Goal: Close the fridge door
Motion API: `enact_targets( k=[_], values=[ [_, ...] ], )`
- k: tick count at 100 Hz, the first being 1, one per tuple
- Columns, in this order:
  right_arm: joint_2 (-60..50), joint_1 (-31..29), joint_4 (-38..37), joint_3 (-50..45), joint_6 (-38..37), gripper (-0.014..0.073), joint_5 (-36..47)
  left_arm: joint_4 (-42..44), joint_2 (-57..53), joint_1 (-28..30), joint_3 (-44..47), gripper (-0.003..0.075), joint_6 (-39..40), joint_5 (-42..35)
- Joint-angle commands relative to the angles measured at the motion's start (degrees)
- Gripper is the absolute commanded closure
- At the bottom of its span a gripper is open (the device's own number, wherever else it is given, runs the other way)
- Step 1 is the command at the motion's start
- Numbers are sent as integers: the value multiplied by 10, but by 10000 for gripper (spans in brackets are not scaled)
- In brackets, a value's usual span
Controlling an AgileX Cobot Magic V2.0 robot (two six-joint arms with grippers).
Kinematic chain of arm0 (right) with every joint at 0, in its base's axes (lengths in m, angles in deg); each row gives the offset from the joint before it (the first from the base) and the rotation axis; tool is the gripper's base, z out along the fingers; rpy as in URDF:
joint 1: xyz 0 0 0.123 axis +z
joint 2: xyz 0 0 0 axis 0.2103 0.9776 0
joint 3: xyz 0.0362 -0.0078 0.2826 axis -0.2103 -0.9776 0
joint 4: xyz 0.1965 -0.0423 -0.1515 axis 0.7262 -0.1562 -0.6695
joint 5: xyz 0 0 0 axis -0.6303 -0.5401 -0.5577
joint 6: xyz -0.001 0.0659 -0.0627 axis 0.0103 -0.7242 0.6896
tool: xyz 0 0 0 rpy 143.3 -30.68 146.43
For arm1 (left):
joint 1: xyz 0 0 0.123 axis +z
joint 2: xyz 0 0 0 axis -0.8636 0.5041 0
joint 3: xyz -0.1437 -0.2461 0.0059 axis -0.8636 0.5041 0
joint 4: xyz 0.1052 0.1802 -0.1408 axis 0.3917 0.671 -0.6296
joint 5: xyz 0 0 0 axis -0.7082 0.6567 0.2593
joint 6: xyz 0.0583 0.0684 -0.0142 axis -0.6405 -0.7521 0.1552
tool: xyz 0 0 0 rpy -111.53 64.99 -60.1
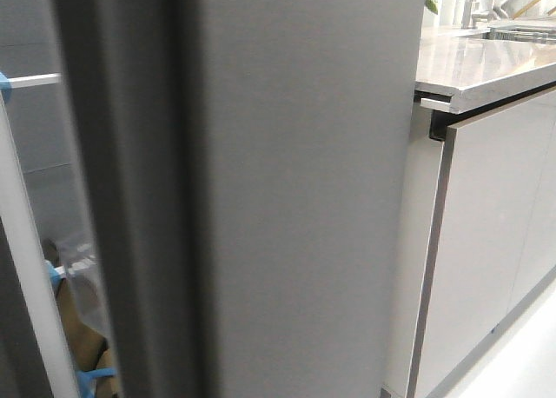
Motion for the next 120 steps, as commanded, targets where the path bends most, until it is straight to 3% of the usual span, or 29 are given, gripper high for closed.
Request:
enact_targets(
  k=[1,45,88,120],
  values=[
    [18,2,2,35,0,670,69,-1,11,-4,16,741,2,-44],
    [142,2,2,65,0,670,201,-1,11,-4,16,741,2,-44],
    [164,-6,2,67,29,670,205,-1,11,-4,16,741,2,-44],
    [115,-19,2,33,56,670,198,-1,11,-4,16,741,2,-44]
  ],
)
